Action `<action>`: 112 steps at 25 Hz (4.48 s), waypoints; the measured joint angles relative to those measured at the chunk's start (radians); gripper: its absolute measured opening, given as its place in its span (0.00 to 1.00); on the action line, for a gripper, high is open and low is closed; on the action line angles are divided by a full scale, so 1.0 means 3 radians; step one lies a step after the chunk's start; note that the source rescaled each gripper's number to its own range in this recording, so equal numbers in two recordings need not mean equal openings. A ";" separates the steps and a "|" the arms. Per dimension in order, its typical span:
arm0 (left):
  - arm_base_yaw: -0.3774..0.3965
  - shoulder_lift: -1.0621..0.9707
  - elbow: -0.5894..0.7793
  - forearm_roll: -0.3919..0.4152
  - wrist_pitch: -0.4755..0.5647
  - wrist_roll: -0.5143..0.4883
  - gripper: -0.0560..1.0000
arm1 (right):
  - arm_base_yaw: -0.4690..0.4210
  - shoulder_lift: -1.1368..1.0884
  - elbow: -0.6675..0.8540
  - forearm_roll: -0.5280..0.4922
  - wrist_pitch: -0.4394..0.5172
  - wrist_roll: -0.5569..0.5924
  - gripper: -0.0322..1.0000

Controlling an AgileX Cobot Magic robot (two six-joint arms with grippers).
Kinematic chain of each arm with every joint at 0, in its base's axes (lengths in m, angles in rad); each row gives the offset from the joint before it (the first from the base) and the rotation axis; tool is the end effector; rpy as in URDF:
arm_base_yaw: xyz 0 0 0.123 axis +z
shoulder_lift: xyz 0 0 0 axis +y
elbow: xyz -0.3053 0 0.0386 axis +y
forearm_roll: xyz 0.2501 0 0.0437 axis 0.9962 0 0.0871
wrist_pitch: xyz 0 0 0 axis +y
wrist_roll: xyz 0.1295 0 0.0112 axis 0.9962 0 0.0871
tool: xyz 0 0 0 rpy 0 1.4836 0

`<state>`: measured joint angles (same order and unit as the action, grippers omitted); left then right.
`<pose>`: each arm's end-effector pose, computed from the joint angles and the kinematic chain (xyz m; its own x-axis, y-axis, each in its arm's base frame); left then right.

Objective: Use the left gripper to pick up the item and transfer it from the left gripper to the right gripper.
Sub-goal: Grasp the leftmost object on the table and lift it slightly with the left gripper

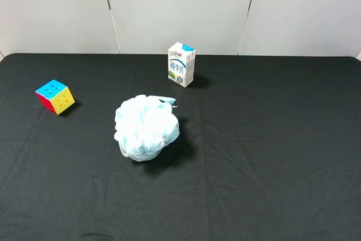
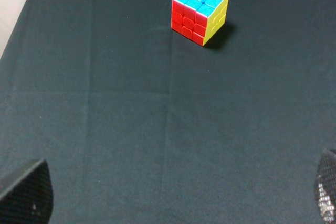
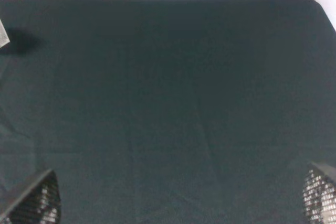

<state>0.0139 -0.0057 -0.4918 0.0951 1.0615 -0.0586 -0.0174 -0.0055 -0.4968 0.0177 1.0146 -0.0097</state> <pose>0.0084 0.0109 0.2583 -0.4561 -0.0184 -0.8897 -0.0931 0.9953 0.0271 0.0110 0.0018 0.2649 -0.4123 0.0068 -0.9110 0.0036 1.0000 0.0059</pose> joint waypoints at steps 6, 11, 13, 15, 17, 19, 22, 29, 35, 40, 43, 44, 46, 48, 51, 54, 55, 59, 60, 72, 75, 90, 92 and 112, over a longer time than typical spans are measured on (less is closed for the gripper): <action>0.0000 0.0000 0.0000 0.0000 0.0000 0.0000 1.00 | 0.0000 0.0000 0.0000 0.0000 0.0000 0.0000 1.00; 0.0000 0.0000 0.0000 0.0000 0.0000 0.0000 1.00 | 0.0000 0.0000 0.0000 0.0000 0.0000 0.0000 1.00; 0.0000 0.0000 0.0000 0.0000 0.0000 0.0000 1.00 | 0.0000 0.0000 0.0000 0.0000 0.0000 0.0000 1.00; 0.0000 0.0000 0.0000 0.0000 0.0000 0.0000 1.00 | 0.0000 0.0000 0.0000 0.0000 0.0000 0.0000 1.00; 0.0000 0.0000 0.0000 0.0000 0.0000 0.0000 1.00 | 0.0000 0.0000 0.0000 0.0000 0.0000 0.0000 1.00; 0.0000 0.0000 0.0000 0.0000 0.0000 0.0000 1.00 | 0.0000 0.0000 0.0000 0.0000 0.0000 0.0000 1.00; 0.0000 0.0000 0.0000 0.0000 0.0000 0.0028 1.00 | 0.0000 0.0000 0.0000 0.0000 0.0000 0.0000 1.00; 0.0000 0.0025 -0.0107 0.0035 0.0012 0.0073 1.00 | 0.0000 0.0000 0.0000 0.0000 0.0000 0.0000 1.00; 0.0000 0.0602 -0.0450 0.0038 0.0012 0.0076 1.00 | 0.0000 0.0000 0.0000 0.0000 0.0000 0.0000 1.00; 0.0000 0.1275 -0.0683 0.0038 -0.0108 0.0076 1.00 | 0.0000 0.0000 0.0000 0.0000 0.0000 0.0000 1.00; 0.0000 0.1672 -0.0856 0.0044 -0.0167 0.0079 1.00 | 0.0000 0.0000 0.0000 0.0000 0.0000 0.0000 1.00; 0.0000 0.1813 -0.0911 0.0048 -0.0171 0.0087 1.00 | 0.0000 0.0000 0.0000 0.0000 0.0000 0.0000 1.00; 0.0000 0.2069 -0.1041 0.0051 -0.0175 0.0116 1.00 | 0.0000 0.0000 0.0000 0.0000 0.0000 0.0000 1.00; 0.0000 0.2342 -0.1156 0.0051 -0.0190 0.0150 1.00 | 0.0000 0.0000 0.0000 0.0000 0.0000 0.0000 1.00; 0.0000 0.2724 -0.1326 0.0051 -0.0194 0.0234 1.00 | 0.0000 0.0000 0.0000 0.0000 0.0000 0.0000 1.00; 0.0000 0.3093 -0.1484 0.0052 -0.0194 0.0294 1.00 | 0.0000 0.0000 0.0000 0.0000 0.0000 0.0000 1.00; 0.0000 0.3216 -0.1527 0.0052 -0.0198 0.0298 1.00 | 0.0000 0.0000 0.0000 0.0000 0.0000 0.0000 1.00; -0.0012 0.3650 -0.1744 0.0065 -0.0198 0.0332 1.00 | 0.0000 0.0000 0.0000 0.0000 0.0000 0.0000 1.00; -0.0012 0.3745 -0.1802 0.0065 -0.0198 0.0347 1.00 | 0.0000 0.0000 0.0000 0.0000 0.0000 0.0000 1.00; -0.0012 0.4886 -0.2358 0.0065 -0.0218 0.0519 1.00 | 0.0000 0.0000 0.0000 0.0000 0.0000 0.0000 1.00; -0.0012 0.5126 -0.2430 0.0065 -0.0254 0.0589 1.00 | 0.0000 0.0000 0.0000 0.0000 0.0000 0.0000 1.00; -0.0012 0.6058 -0.2447 0.0027 -0.0892 0.1007 1.00 | 0.0000 0.0000 0.0000 0.0000 0.0000 0.0000 1.00; -0.0012 0.6184 -0.2447 0.0009 -0.1009 0.1069 1.00 | 0.0000 0.0000 0.0000 0.0000 0.0000 0.0000 1.00; -0.0012 0.6939 -0.2562 -0.0249 -0.1390 0.1566 1.00 | 0.0000 0.0000 0.0000 0.0000 0.0000 0.0000 1.00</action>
<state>0.0104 2.0759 -1.2603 0.0205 0.6445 0.4111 -0.0174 -0.0055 -0.4968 0.0177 1.0146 -0.0097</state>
